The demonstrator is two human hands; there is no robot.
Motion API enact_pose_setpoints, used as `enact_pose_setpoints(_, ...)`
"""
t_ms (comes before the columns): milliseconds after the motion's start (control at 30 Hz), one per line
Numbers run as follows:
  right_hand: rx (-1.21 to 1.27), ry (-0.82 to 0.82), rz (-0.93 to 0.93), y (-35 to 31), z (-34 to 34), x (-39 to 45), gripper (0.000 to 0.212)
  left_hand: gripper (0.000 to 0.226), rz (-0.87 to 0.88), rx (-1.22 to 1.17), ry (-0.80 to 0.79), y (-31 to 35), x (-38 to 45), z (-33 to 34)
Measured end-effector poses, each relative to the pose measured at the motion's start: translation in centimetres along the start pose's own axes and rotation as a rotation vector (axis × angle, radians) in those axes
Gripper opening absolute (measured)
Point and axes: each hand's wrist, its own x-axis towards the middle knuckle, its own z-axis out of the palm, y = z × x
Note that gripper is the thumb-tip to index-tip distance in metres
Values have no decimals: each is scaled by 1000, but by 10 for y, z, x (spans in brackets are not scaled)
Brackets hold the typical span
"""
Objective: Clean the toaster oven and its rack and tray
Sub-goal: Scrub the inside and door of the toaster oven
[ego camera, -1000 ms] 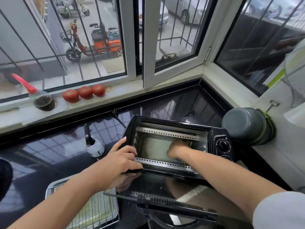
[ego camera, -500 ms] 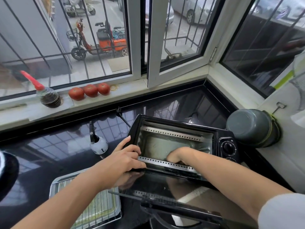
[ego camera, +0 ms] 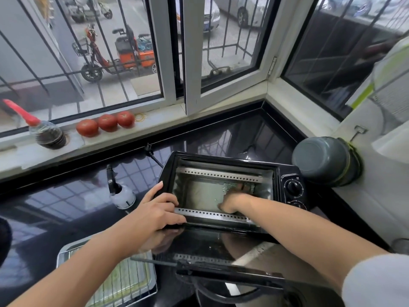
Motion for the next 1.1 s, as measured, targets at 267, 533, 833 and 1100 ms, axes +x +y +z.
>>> enact_pose_setpoints(267,236,139,154,-26,10,-4,67,18,-1,47,-115,1,-6,-4)
enact_pose_setpoints(533,29,250,-479,-29,7,-6,72,30,4,8,-147,-3,-11,-5)
enact_pose_setpoints(833,-270,94,-292,-5,-14,-16,58,27,-6,-12,-54,1,1,-9)
enact_pose_setpoints(1100,-523,43,-177,10,-12,-11,44,49,-10,-29,-14,5,7,-8)
